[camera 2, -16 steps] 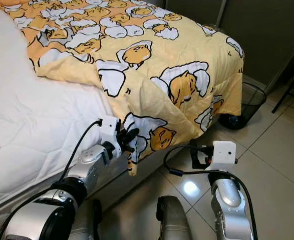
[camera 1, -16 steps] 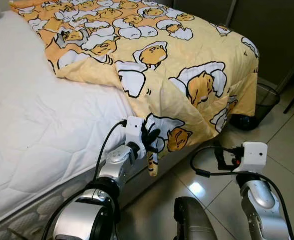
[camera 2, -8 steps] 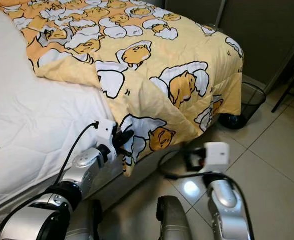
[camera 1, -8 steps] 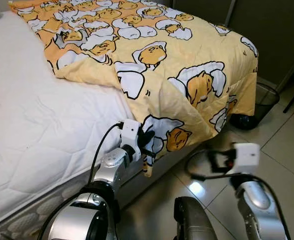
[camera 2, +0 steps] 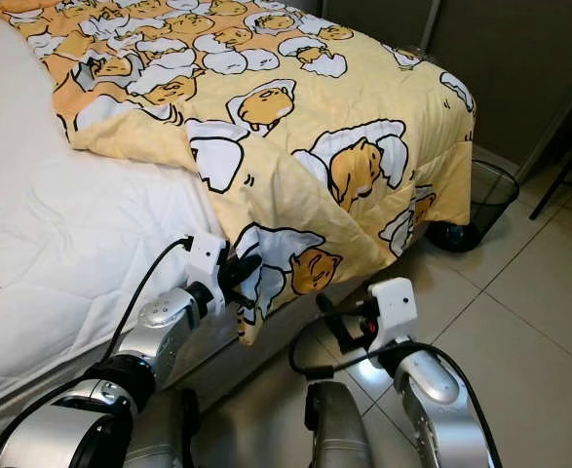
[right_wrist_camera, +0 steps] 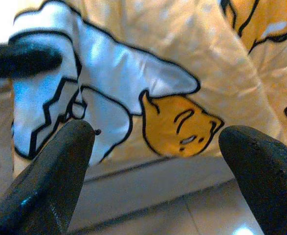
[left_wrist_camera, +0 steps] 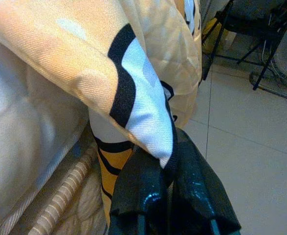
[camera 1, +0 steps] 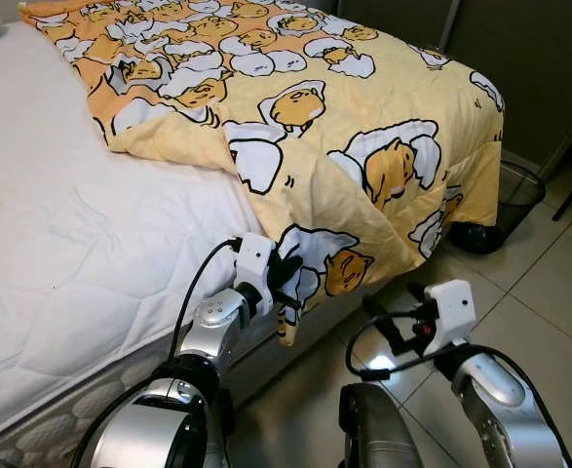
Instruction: Clean up the room
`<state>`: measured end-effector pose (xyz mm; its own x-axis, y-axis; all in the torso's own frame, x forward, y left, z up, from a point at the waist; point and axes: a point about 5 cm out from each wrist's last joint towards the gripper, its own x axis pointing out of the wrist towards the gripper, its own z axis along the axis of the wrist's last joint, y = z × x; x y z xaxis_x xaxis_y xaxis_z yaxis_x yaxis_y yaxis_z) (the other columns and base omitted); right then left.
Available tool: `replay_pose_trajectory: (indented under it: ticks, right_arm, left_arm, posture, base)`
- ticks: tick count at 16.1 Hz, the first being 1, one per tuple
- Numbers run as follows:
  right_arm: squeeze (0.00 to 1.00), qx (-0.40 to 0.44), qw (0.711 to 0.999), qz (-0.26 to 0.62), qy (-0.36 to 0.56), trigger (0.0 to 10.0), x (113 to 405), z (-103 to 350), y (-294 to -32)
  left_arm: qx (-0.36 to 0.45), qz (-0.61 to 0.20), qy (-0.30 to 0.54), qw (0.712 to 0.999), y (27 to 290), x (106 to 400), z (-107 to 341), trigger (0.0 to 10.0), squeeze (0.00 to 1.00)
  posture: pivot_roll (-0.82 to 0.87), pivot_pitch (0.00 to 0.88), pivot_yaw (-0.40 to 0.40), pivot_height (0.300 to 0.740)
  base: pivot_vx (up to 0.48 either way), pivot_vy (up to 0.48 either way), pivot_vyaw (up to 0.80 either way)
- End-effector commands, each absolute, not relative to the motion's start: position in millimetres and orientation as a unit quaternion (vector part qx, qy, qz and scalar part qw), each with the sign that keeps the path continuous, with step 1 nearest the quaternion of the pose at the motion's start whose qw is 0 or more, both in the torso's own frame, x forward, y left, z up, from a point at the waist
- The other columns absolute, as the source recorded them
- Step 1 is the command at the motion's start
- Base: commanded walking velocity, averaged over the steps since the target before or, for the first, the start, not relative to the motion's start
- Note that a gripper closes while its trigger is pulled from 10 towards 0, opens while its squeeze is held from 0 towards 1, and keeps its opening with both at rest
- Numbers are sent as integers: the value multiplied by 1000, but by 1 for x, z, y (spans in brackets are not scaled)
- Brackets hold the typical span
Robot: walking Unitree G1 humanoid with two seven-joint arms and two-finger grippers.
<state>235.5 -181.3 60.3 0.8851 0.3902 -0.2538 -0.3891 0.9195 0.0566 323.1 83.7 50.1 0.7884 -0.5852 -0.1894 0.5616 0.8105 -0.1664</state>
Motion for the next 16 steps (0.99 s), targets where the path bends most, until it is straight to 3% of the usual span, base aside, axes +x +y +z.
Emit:
replay_pose_trajectory:
  ticks: [1, 11, 16]
  right_arm:
    - [0, -1, 969, 209, 131, 10000, 235, 63, -179]
    - [0, 21, 952, 260, 163, 10000, 223, 61, -175]
    - [0, 23, 948, 266, 173, 10000, 219, 59, -176]
  left_arm:
    - [-36, -313, 107, 943, 84, 323, 53, 0, 0]
    - [-3, -341, 106, 934, 107, 314, 46, 0, 0]
    - [8, -338, 116, 934, 125, 295, 30, 0, 0]
  posture:
    - [-164, 0, 33, 587]
    - [-155, 0, 22, 587]
    - [-143, 0, 15, 587]
  base:
    - [0, 0, 0]
    - [0, 0, 0]
    - [0, 0, 0]
